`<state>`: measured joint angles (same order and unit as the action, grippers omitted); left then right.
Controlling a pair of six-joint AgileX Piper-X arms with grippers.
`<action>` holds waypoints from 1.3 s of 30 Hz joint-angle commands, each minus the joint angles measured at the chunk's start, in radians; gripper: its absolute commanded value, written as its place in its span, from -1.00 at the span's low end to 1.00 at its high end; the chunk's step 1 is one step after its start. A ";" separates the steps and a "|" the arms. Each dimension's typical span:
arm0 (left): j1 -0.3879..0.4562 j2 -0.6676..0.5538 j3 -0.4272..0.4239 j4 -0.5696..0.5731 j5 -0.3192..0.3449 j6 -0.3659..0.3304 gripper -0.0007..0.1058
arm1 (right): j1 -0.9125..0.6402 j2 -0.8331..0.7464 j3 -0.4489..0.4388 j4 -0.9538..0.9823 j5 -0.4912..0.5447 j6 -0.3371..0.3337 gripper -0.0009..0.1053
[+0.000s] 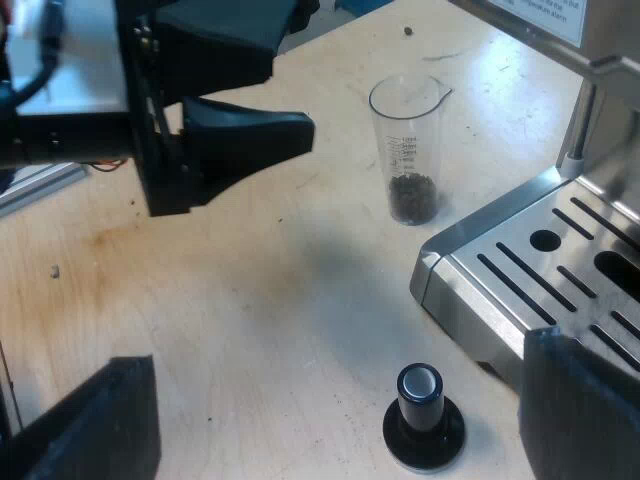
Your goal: Pour the beans into the coffee machine
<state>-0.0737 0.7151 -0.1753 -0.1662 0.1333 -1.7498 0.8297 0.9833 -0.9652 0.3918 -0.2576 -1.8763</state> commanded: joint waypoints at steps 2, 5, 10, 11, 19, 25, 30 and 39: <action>-0.005 0.109 -0.003 -0.079 -0.010 -0.004 0.71 | 0.003 -0.001 -0.003 -0.013 -0.007 -0.005 0.50; -0.005 0.181 -0.003 -0.120 -0.031 -0.004 0.71 | 0.003 -0.001 -0.003 -0.013 -0.007 -0.005 0.50; -0.005 0.305 -0.003 -0.238 -0.033 -0.004 0.71 | 0.003 -0.001 -0.003 -0.013 -0.007 -0.005 0.50; -0.005 0.330 -0.003 -0.264 -0.036 -0.004 0.71 | 0.003 -0.001 -0.003 -0.013 -0.007 -0.005 0.50; -0.005 0.504 -0.003 -0.437 -0.093 -0.004 0.71 | 0.003 -0.001 -0.003 -0.013 -0.007 -0.005 0.50; -0.005 0.618 -0.003 -0.492 -0.093 -0.004 0.71 | 0.003 -0.001 -0.003 -0.013 -0.007 -0.005 0.50; -0.005 0.687 -0.003 -0.553 -0.084 -0.004 0.71 | 0.003 -0.001 -0.003 -0.013 -0.007 -0.005 0.50; -0.005 0.750 -0.005 -0.686 -0.090 -0.004 0.71 | 0.003 -0.001 -0.003 -0.013 -0.007 -0.005 0.50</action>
<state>-0.0737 1.4574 -0.1753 -0.8127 0.0513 -1.7498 0.8297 0.9833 -0.9652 0.3918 -0.2576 -1.8763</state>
